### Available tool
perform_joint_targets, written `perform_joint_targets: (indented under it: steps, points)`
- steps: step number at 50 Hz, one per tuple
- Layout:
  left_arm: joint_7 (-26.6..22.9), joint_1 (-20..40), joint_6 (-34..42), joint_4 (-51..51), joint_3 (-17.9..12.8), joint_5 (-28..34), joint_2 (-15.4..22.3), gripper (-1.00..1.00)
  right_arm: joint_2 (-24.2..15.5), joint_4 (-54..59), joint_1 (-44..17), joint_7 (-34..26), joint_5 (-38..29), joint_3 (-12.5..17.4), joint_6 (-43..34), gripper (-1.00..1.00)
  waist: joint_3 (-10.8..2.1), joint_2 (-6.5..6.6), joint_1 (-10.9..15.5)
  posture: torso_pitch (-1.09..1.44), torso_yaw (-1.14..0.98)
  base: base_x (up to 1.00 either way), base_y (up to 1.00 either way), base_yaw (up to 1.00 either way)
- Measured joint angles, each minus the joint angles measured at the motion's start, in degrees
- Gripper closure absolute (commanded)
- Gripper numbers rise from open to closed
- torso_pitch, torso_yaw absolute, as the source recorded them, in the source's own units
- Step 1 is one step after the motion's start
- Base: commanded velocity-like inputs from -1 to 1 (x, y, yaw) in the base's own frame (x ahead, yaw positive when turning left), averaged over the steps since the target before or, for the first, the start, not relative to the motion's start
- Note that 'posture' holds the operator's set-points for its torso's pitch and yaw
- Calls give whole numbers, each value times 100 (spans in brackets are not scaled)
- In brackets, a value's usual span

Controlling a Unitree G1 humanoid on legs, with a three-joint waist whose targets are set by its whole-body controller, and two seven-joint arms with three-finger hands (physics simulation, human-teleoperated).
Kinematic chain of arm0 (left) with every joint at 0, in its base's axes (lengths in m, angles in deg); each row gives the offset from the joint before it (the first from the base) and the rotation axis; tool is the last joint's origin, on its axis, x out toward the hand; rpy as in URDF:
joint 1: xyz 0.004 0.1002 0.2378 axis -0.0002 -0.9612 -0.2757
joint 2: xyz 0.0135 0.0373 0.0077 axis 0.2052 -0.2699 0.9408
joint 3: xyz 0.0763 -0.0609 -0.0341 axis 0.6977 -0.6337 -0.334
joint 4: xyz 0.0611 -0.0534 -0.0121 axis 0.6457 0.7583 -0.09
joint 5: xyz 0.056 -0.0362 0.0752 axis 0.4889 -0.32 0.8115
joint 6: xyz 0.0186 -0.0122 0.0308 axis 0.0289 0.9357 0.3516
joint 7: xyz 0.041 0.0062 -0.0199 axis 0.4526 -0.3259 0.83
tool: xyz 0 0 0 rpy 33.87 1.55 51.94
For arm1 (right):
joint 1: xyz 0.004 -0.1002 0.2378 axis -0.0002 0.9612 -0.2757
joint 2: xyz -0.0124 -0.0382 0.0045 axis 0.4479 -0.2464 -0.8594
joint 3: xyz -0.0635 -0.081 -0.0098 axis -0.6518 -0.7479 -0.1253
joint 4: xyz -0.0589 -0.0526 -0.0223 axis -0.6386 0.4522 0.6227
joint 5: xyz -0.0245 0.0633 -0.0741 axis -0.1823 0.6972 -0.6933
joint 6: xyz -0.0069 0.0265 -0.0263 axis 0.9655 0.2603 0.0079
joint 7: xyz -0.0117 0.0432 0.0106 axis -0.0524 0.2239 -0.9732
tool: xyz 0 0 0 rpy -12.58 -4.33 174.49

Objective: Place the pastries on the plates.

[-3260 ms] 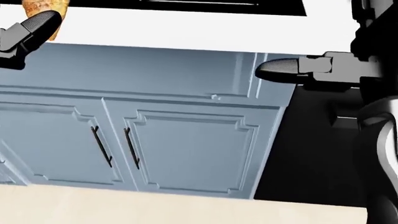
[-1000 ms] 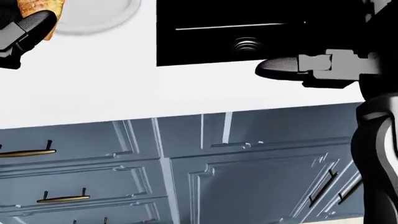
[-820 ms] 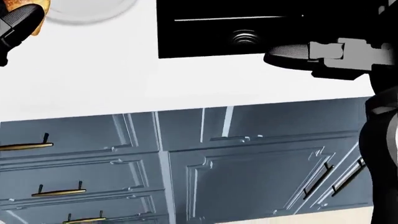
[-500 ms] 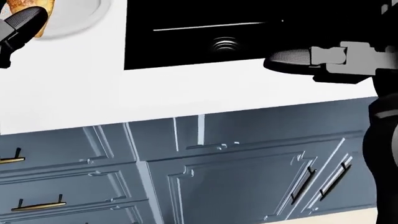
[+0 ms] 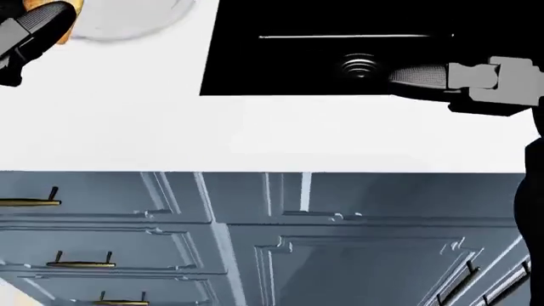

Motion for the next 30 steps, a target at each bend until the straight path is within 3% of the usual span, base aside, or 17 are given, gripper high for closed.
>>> perform_joint_targets:
  steps: [3, 9, 12, 13, 15, 20, 24, 25, 30]
  points:
    - [85, -153, 74, 66, -241, 93, 16, 100, 48, 130, 19, -81, -6, -283, -109, -100, 34, -181, 128, 33, 0, 6, 7, 0]
    - [66, -96, 35, 69, -93, 85, -15, 100, -16, 42, -7, -52, -138, -114, -35, -100, 77, -467, 86, 33, 0, 0, 0, 0]
    - [43, -118, 16, 69, -62, 63, -37, 100, 10, -41, -4, -81, -175, -115, 0, -100, 33, -751, 140, 33, 0, 18, 7, 0]
    - [39, -128, 24, 55, -58, 61, -55, 100, 2, -52, 4, -96, -160, -102, -4, -100, 37, -763, 123, 33, 0, 19, 6, 0]
    - [24, -137, 34, 47, 5, 50, -89, 100, -3, -66, 62, -91, -123, -6, -10, -100, 34, -582, 44, 33, 0, 19, 6, 0]
    - [-32, -20, 22, 66, 80, 28, -65, 100, -18, 11, 86, -17, -104, 69, -32, -100, -92, -468, 16, 33, 0, 19, 5, 0]
    - [-13, 95, 4, 34, -4, 65, -6, 100, -63, -77, -13, 30, 9, 69, 32, -100, -104, -100, -26, 33, 0, 19, 3, 0]
    - [-7, 101, 6, 19, -28, 76, 19, 100, -52, -113, -10, 34, 27, 58, 48, -100, -130, -67, 12, 33, 0, 19, 2, 0]
    - [28, 25, 143, 80, -98, 129, 21, 100, -43, -74, 114, 11, 129, -22, -20, -100, -85, -259, 94, 33, 0, 11, 1, 0]
